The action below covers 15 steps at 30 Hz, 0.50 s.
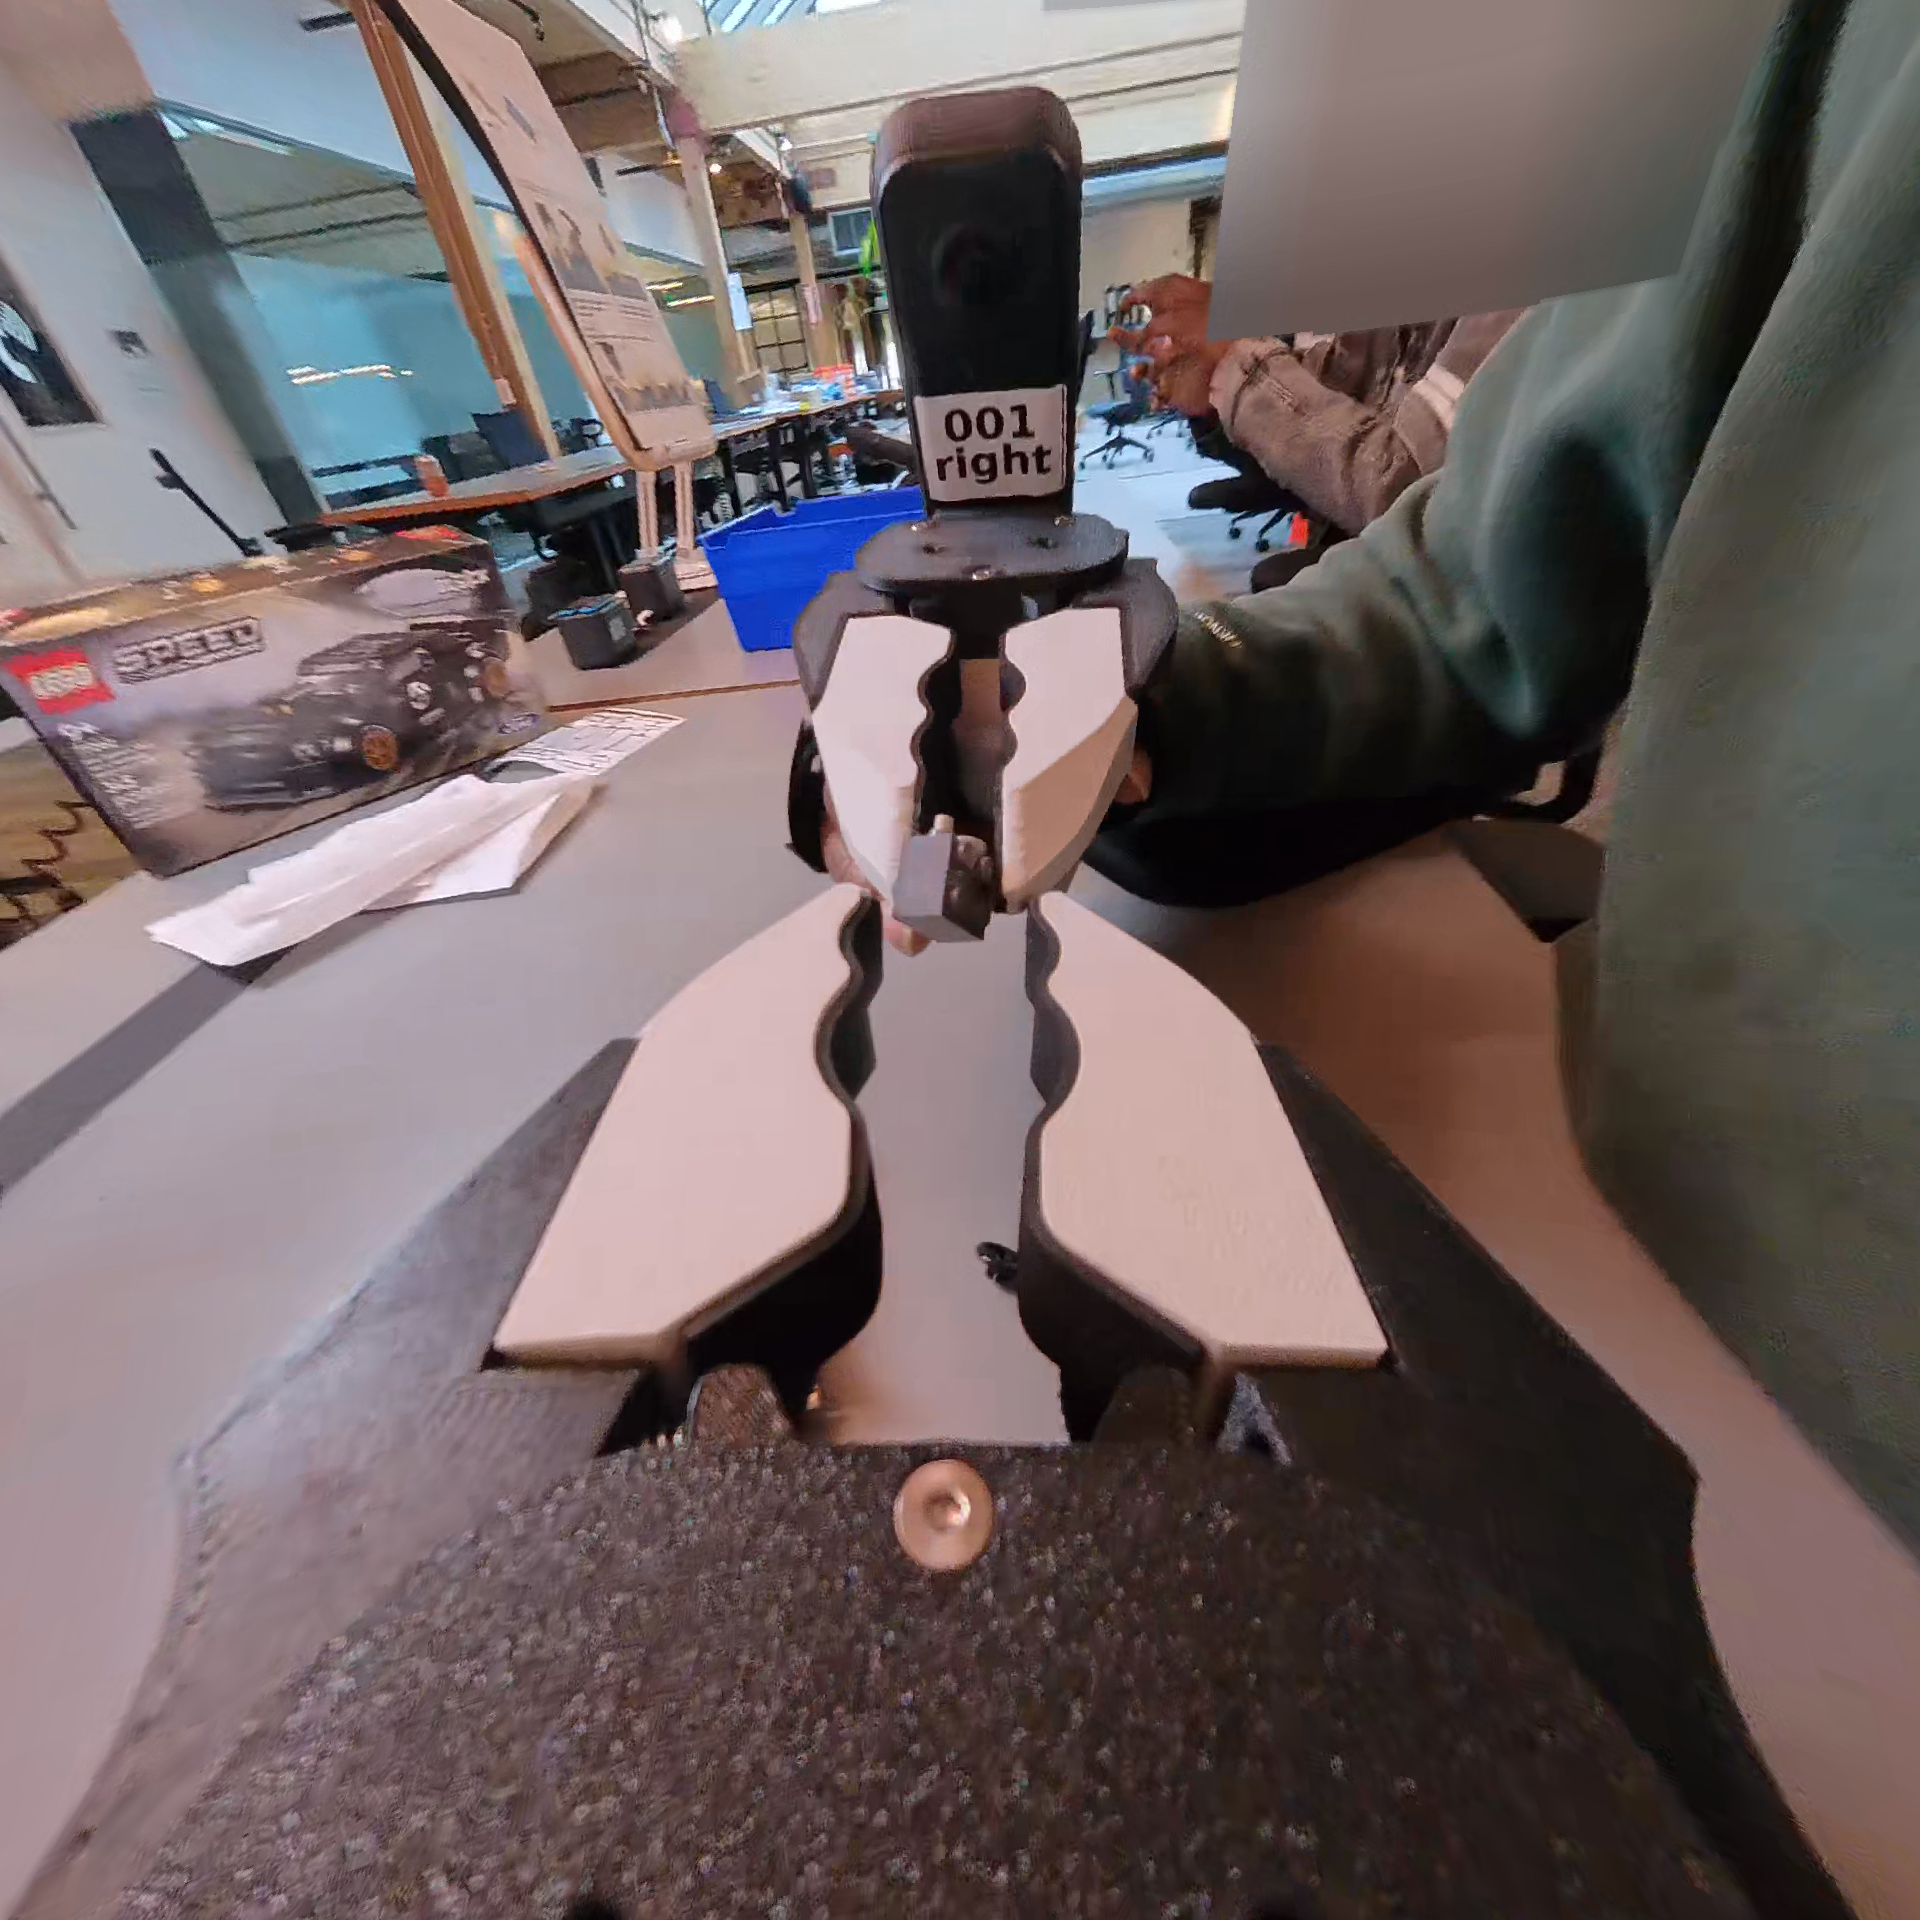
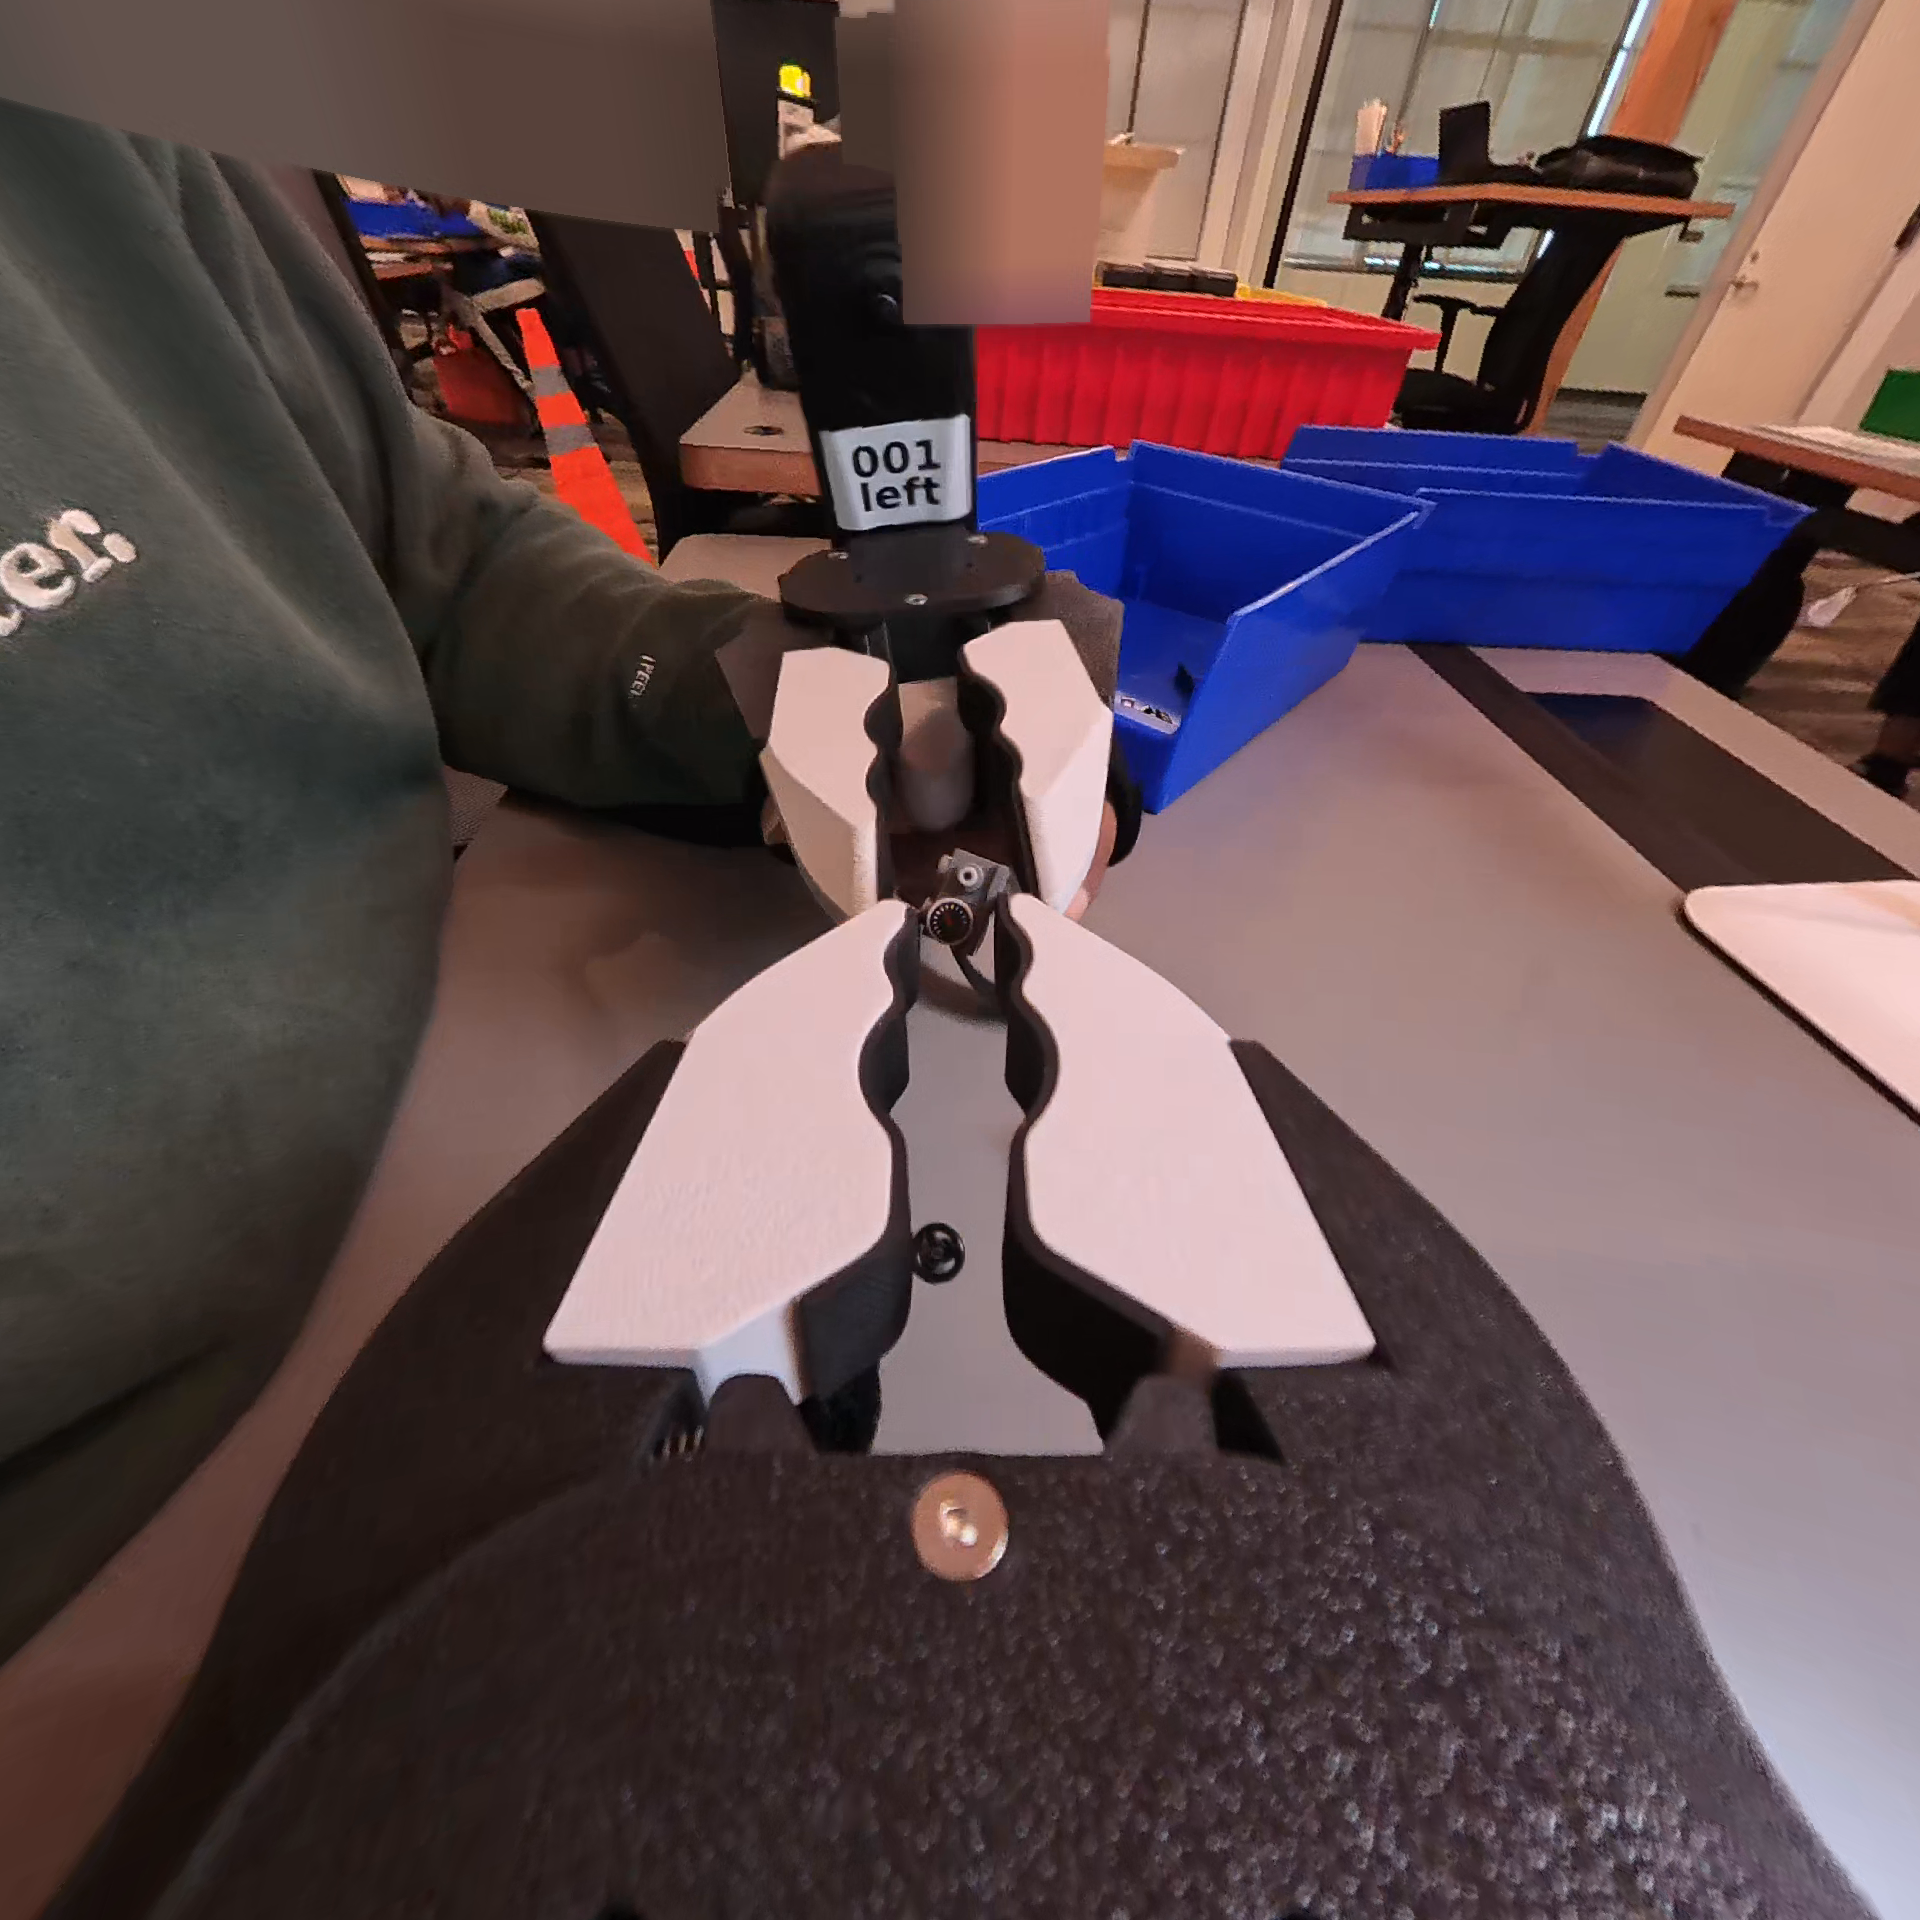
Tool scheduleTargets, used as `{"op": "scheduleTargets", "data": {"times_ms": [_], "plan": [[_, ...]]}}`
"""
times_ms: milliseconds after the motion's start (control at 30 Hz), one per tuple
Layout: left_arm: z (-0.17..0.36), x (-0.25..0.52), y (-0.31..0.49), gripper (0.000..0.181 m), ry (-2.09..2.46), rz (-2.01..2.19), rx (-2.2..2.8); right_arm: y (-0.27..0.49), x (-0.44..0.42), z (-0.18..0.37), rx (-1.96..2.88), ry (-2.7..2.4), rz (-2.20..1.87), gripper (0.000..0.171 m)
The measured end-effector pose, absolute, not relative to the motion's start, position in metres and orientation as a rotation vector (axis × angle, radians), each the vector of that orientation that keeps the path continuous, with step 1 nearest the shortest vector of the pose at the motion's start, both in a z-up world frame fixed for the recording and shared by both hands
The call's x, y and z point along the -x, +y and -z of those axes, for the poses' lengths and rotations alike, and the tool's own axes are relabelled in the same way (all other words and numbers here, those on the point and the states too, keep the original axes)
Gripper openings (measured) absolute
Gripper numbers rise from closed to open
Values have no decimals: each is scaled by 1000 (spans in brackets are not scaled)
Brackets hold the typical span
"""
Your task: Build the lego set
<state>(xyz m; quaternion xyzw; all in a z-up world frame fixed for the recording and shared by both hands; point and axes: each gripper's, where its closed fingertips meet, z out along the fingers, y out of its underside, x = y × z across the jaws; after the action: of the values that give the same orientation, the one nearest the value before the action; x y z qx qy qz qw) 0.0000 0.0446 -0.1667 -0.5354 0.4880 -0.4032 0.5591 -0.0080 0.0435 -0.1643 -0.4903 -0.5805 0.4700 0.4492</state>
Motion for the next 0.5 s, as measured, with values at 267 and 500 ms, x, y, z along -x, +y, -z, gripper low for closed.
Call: {"op": "scheduleTargets", "data": {"times_ms": [267,500], "plan": [[158,3,39,12,1108,1122,1272,41,6,167,1172,-1465,-1155,12],[163,2,47,14,1110,1030,1314,45,6,168,1184,-1446,-1138,12]]}}
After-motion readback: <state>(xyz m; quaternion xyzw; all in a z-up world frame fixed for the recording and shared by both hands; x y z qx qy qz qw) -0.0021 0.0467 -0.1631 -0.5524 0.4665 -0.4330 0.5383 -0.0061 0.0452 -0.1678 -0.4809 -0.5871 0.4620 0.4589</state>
